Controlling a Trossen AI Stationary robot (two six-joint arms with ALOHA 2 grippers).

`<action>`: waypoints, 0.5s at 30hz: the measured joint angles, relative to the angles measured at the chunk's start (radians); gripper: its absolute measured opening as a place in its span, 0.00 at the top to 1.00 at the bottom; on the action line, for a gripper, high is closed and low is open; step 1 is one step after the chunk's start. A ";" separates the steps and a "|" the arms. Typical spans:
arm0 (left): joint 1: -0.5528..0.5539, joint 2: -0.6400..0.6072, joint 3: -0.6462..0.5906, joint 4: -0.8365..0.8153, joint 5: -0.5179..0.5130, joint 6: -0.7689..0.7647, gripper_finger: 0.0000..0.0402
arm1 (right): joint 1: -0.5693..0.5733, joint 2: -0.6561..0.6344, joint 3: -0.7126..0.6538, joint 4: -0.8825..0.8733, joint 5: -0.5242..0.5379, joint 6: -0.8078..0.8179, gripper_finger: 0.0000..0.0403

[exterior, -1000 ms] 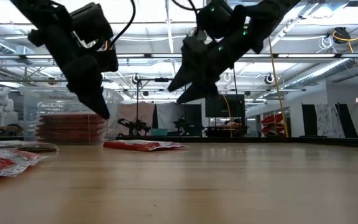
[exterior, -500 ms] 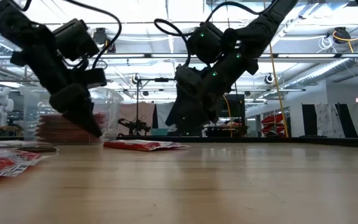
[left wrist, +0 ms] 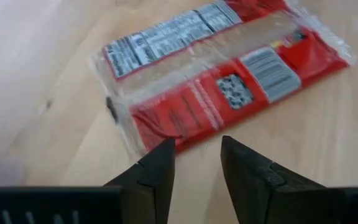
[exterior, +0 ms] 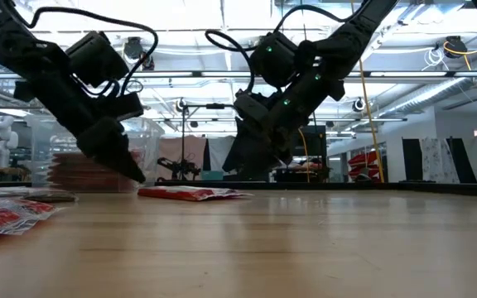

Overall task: Sort popcorn bags into baskets
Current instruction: Put the popcorn pack into the transparent bin

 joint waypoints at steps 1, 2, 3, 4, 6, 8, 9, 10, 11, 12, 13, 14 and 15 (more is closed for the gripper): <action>0.007 0.009 0.000 0.017 0.000 0.000 0.67 | 0.000 0.000 -0.003 -0.002 0.000 0.007 0.32; 0.013 0.025 0.000 0.042 0.002 0.000 0.68 | 0.000 0.000 -0.007 0.001 -0.001 0.021 0.32; 0.018 0.045 0.001 0.058 0.009 0.000 0.69 | 0.000 0.000 -0.012 0.001 -0.002 0.040 0.32; 0.022 0.068 0.001 0.068 0.013 -0.004 0.69 | -0.001 0.000 -0.017 -0.001 -0.003 0.061 0.32; 0.029 0.114 0.000 0.098 0.022 -0.010 0.70 | -0.003 0.000 -0.031 0.000 -0.003 0.113 0.32; 0.031 0.157 0.002 0.148 0.028 -0.016 0.70 | -0.004 0.000 -0.046 0.000 -0.004 0.163 0.32; 0.030 0.173 0.002 0.161 0.028 -0.020 0.70 | -0.005 0.000 -0.054 0.000 -0.004 0.187 0.32; 0.030 0.186 0.002 0.172 0.028 -0.028 0.70 | -0.005 0.000 -0.063 0.000 -0.004 0.210 0.32; 0.030 0.199 0.003 0.183 0.028 -0.038 0.70 | -0.005 -0.001 -0.070 0.009 -0.003 0.233 0.32; 0.030 0.209 0.003 0.194 0.028 -0.046 0.70 | -0.005 -0.003 -0.078 0.016 -0.004 0.260 0.32; 0.030 0.215 0.004 0.200 0.028 -0.053 0.70 | -0.005 -0.004 -0.087 0.022 -0.005 0.283 0.32; 0.030 0.219 0.004 0.203 0.028 -0.056 0.70 | -0.005 -0.005 -0.094 0.028 -0.011 0.305 0.32; 0.030 0.220 0.003 0.205 0.028 -0.060 0.70 | -0.008 -0.005 -0.102 0.038 -0.028 0.322 0.32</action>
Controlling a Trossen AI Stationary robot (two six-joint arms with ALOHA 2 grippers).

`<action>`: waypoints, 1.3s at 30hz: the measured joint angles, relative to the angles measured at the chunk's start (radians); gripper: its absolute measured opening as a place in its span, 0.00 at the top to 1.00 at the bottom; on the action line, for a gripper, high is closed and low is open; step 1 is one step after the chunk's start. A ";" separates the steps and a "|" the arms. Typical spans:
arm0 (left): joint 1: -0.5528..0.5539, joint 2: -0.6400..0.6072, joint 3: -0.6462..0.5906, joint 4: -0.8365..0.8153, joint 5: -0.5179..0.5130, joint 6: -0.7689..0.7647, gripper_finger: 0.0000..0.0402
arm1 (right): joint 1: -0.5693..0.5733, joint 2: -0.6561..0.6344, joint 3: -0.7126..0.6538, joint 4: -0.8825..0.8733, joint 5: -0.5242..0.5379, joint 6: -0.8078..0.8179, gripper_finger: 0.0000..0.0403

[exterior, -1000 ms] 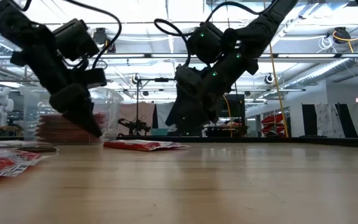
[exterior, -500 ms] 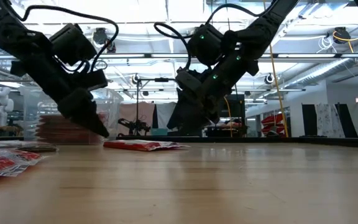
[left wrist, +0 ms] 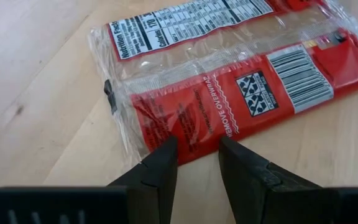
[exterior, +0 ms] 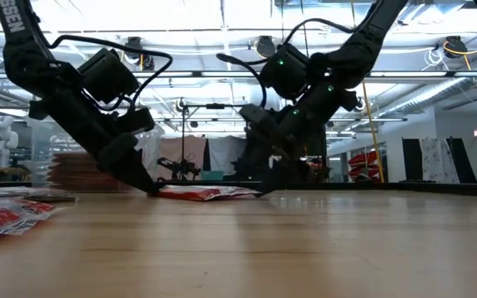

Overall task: Sort popcorn bags into baskets
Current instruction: Put the popcorn pack into the transparent bin

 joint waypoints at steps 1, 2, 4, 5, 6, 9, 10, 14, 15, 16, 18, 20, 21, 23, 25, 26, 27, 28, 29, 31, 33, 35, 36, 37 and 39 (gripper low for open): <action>0.000 0.000 0.000 0.001 0.000 0.000 0.70 | -0.001 0.000 -0.009 0.015 -0.019 0.015 0.33; 0.000 0.000 0.000 0.001 0.001 0.000 0.70 | -0.003 -0.001 -0.021 0.039 -0.045 0.031 0.33; 0.001 0.001 0.000 -0.001 0.002 -0.005 0.70 | -0.003 -0.001 -0.037 0.083 -0.081 0.050 0.33; 0.001 0.001 0.000 -0.002 0.003 -0.009 0.70 | -0.003 0.000 -0.042 0.099 -0.089 0.059 0.33; 0.000 0.001 0.000 -0.003 0.003 -0.013 0.70 | 0.000 0.000 -0.043 0.104 -0.101 0.073 0.33; 0.001 0.001 -0.001 -0.005 0.010 -0.034 0.70 | 0.004 0.001 -0.043 0.107 -0.133 0.137 0.36; 0.000 0.001 -0.001 -0.006 0.010 -0.038 0.70 | 0.006 0.001 -0.043 0.106 -0.137 0.169 0.37; -0.009 0.003 -0.002 0.006 0.010 -0.056 0.70 | 0.009 0.002 -0.044 0.113 -0.138 0.289 0.44; -0.013 0.003 -0.002 0.011 0.010 -0.060 0.70 | 0.009 0.003 -0.045 0.121 -0.139 0.311 0.46; -0.016 0.003 -0.002 0.013 0.011 -0.062 0.70 | 0.009 0.004 -0.046 0.131 -0.140 0.326 0.47; -0.021 0.003 -0.003 0.017 0.011 -0.071 0.70 | 0.010 0.006 -0.047 0.156 -0.143 0.349 0.51; -0.026 0.003 -0.003 0.018 0.011 -0.084 0.70 | 0.009 0.007 -0.048 0.172 -0.143 0.365 0.55; -0.028 0.003 -0.003 0.019 0.011 -0.087 0.70 | 0.007 0.007 -0.048 0.182 -0.144 0.371 0.57; -0.034 0.004 -0.003 0.020 0.012 -0.088 0.70 | -0.001 0.007 -0.048 0.191 -0.144 0.384 0.63; -0.037 0.004 -0.003 0.021 0.013 -0.089 0.70 | -0.007 0.007 -0.048 0.193 -0.142 0.385 0.69; -0.038 0.004 -0.003 0.021 0.013 -0.089 0.70 | -0.009 0.007 -0.048 0.194 -0.139 0.385 0.73; -0.039 0.004 -0.003 0.021 0.013 -0.090 0.70 | -0.012 0.007 -0.048 0.195 -0.139 0.385 0.77; -0.039 0.004 -0.003 0.021 0.013 -0.095 0.70 | -0.014 0.007 -0.048 0.197 -0.140 0.385 0.81; -0.039 0.003 -0.003 0.022 0.013 -0.101 0.70 | -0.014 0.007 -0.048 0.197 -0.142 0.385 0.85; -0.039 -0.003 -0.003 0.022 0.015 -0.112 0.70 | -0.014 0.007 -0.048 0.199 -0.142 0.385 0.94; -0.040 -0.008 -0.004 0.022 0.017 -0.113 0.70 | -0.014 0.006 -0.047 0.207 -0.158 0.384 0.98; -0.040 -0.008 -0.003 0.024 0.017 -0.114 0.70 | -0.015 0.006 -0.047 0.220 -0.185 0.387 0.97; -0.040 -0.008 -0.001 0.022 0.017 -0.118 0.70 | -0.015 0.006 -0.046 0.226 -0.196 0.392 0.97; -0.039 -0.008 0.003 0.019 0.018 -0.128 0.70 | -0.015 0.006 -0.046 0.234 -0.212 0.400 0.97; -0.039 -0.021 0.014 0.005 0.042 -0.149 0.70 | -0.020 0.001 -0.046 0.246 -0.244 0.427 0.99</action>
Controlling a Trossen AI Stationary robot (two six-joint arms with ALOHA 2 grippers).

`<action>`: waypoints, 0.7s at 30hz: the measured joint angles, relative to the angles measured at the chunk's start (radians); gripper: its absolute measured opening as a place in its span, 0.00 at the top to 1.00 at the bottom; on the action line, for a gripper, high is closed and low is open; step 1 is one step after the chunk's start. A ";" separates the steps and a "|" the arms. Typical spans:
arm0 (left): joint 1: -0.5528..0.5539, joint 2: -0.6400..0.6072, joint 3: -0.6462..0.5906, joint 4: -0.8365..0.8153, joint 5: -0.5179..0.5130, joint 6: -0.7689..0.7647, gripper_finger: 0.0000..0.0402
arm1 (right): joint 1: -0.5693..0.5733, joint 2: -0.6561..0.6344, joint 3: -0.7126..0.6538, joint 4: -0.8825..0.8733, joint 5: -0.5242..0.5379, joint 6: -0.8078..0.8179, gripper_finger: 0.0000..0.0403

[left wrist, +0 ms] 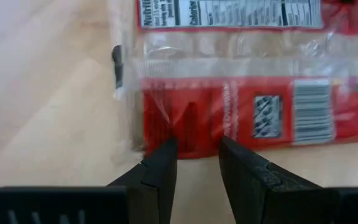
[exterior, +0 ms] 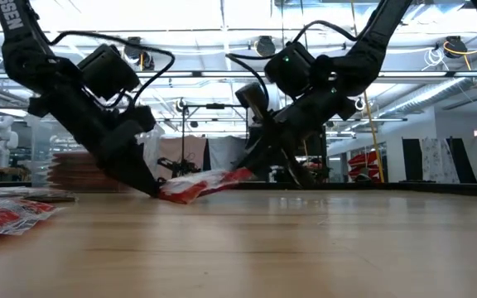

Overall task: Sort popcorn bags into baskets
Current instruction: Put the popcorn pack into the transparent bin

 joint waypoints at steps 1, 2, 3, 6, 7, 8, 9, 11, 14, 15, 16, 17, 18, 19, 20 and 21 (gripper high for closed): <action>-0.002 -0.013 0.006 -0.009 0.021 -0.006 0.70 | -0.003 -0.002 0.000 0.008 -0.022 0.019 0.99; -0.006 -0.030 0.020 -0.022 0.038 -0.007 0.70 | -0.007 -0.003 0.001 0.018 -0.041 0.041 0.99; -0.012 -0.055 0.036 -0.046 0.043 -0.005 0.70 | -0.013 -0.008 0.002 0.022 -0.064 0.063 0.99; -0.038 -0.144 0.085 -0.171 0.034 0.035 0.70 | -0.029 -0.018 0.002 0.019 -0.118 0.111 1.00; -0.048 -0.174 0.102 -0.220 0.021 0.049 0.70 | -0.034 -0.024 0.002 0.014 -0.127 0.130 1.00; -0.060 -0.203 0.122 -0.267 0.008 0.057 0.70 | -0.036 -0.028 0.002 0.012 -0.129 0.151 1.00; -0.070 -0.228 0.145 -0.296 -0.005 0.063 0.70 | -0.040 -0.032 0.002 0.022 -0.127 0.174 1.00; -0.094 -0.272 0.184 -0.334 -0.034 0.064 0.70 | -0.043 -0.045 0.001 0.031 -0.126 0.224 1.00; -0.143 -0.297 0.235 -0.341 -0.065 0.104 0.68 | -0.045 -0.051 0.001 0.115 -0.103 0.305 1.00; -0.162 -0.298 0.252 -0.342 -0.071 0.126 0.66 | -0.045 -0.051 0.001 0.153 -0.094 0.331 1.00; -0.183 -0.297 0.271 -0.341 -0.079 0.147 0.63 | -0.045 -0.051 0.002 0.189 -0.081 0.356 1.00; -0.202 -0.297 0.285 -0.341 -0.090 0.160 0.59 | -0.045 -0.051 0.001 0.220 -0.068 0.383 1.00; -0.220 -0.297 0.296 -0.340 -0.108 0.163 0.55 | -0.045 -0.051 0.002 0.249 -0.053 0.404 1.00; -0.237 -0.294 0.305 -0.340 -0.136 0.161 0.50 | -0.045 -0.051 0.002 0.266 -0.040 0.421 1.00; -0.253 -0.281 0.314 -0.337 -0.182 0.154 0.45 | -0.045 -0.051 0.002 0.278 -0.031 0.434 1.00; -0.267 -0.271 0.319 -0.333 -0.233 0.149 0.40 | -0.045 -0.051 0.002 0.285 -0.023 0.445 1.00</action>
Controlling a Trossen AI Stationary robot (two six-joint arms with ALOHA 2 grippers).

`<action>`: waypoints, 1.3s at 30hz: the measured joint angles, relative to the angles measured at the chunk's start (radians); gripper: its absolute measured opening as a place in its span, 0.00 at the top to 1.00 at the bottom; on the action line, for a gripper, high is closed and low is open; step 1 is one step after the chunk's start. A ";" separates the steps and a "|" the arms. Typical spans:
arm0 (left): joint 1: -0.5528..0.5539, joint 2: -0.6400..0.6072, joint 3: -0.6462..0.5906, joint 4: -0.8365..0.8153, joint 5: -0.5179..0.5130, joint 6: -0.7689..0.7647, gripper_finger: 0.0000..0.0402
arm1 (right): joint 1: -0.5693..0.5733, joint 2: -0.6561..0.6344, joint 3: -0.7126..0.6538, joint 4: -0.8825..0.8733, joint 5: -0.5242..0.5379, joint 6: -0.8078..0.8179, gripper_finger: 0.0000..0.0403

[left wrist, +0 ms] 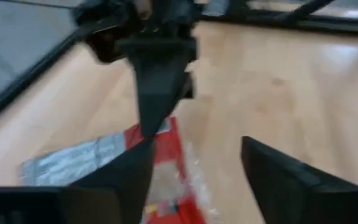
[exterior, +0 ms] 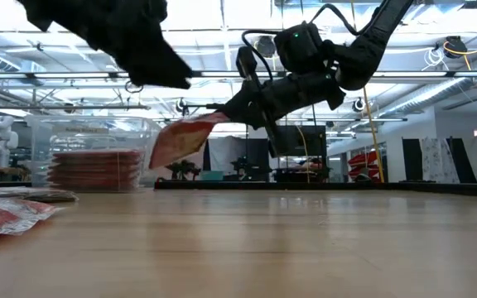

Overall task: Sort popcorn bags into baskets
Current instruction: Put the popcorn pack into the transparent bin

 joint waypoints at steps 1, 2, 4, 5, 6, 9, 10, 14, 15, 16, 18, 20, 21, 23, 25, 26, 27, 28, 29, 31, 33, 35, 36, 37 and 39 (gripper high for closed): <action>-0.014 0.003 -0.001 -0.009 -0.037 0.000 0.34 | 0.000 0.000 0.000 0.000 0.005 0.008 1.00; -0.023 0.009 -0.003 -0.013 -0.060 0.005 0.30 | -0.002 0.000 0.000 -0.001 0.006 0.015 1.00; -0.026 0.051 0.002 0.017 -0.068 0.020 0.22 | -0.002 0.000 0.000 -0.001 0.007 0.019 1.00; -0.025 0.074 0.002 0.006 -0.071 0.020 0.19 | -0.002 0.000 0.000 0.004 0.011 0.027 1.00; -0.023 0.096 -0.003 -0.012 -0.081 0.021 0.18 | -0.002 0.000 0.000 0.010 0.021 0.037 1.00; -0.023 0.152 -0.002 0.041 -0.096 0.021 0.17 | -0.002 0.000 0.000 0.043 0.032 0.058 1.00; -0.023 0.159 -0.001 0.051 -0.102 0.022 0.18 | -0.002 0.000 0.000 0.057 0.034 0.066 1.00; -0.026 0.190 -0.001 0.088 -0.186 0.022 0.24 | -0.002 0.000 0.000 0.096 0.060 0.102 1.00; -0.026 0.192 -0.001 0.086 -0.216 0.024 0.25 | -0.002 0.000 0.000 0.108 0.060 0.110 1.00; -0.022 0.194 -0.001 0.086 -0.242 0.025 0.27 | -0.002 0.000 0.000 0.117 0.060 0.113 1.00; -0.009 0.195 -0.001 0.069 -0.269 0.021 0.32 | -0.001 0.000 0.000 0.127 0.061 0.117 1.00; 0.007 0.195 -0.001 0.065 -0.269 0.013 0.36 | 0.000 0.000 0.000 0.130 0.060 0.132 1.00; 0.013 0.195 -0.001 0.066 -0.265 0.008 0.39 | 0.000 0.000 0.000 0.135 0.060 0.137 1.00; 0.026 0.195 -0.001 0.068 -0.245 0.008 0.44 | 0.000 0.000 0.000 0.137 0.059 0.138 1.00; 0.035 0.195 -0.001 0.068 -0.226 0.013 0.53 | 0.000 0.000 0.000 0.136 0.057 0.138 1.00; 0.038 0.193 -0.001 0.068 -0.216 0.018 0.58 | 0.000 0.000 0.000 0.137 0.055 0.138 1.00; 0.041 0.189 -0.001 0.068 -0.209 0.019 0.63 | 0.000 0.000 0.000 0.143 0.052 0.138 1.00; 0.043 0.187 0.000 0.065 -0.200 0.019 0.69 | 0.000 0.000 0.000 0.146 0.050 0.138 1.00; 0.046 0.187 0.008 0.057 -0.192 0.019 0.76 | 0.000 0.000 0.000 0.148 0.049 0.138 1.00; 0.047 0.187 0.026 0.039 -0.183 0.020 0.88 | 0.001 0.000 0.000 0.156 0.043 0.138 1.00; 0.046 0.187 0.053 -0.002 -0.177 0.020 0.95 | 0.001 -0.002 0.000 0.156 0.033 0.138 1.00; 0.046 0.187 0.087 -0.063 -0.175 0.020 0.94 | -0.001 -0.002 0.000 0.157 0.029 0.138 0.99; 0.047 0.188 0.107 -0.102 -0.174 0.020 0.93 | -0.002 -0.004 0.000 0.157 0.029 0.139 0.98; 0.049 0.188 0.127 -0.140 -0.170 0.020 0.91 | -0.004 -0.011 0.000 0.154 0.028 0.142 0.97; 0.055 0.187 0.170 -0.215 -0.161 0.020 0.90 | -0.007 -0.023 0.000 0.154 0.029 0.139 0.93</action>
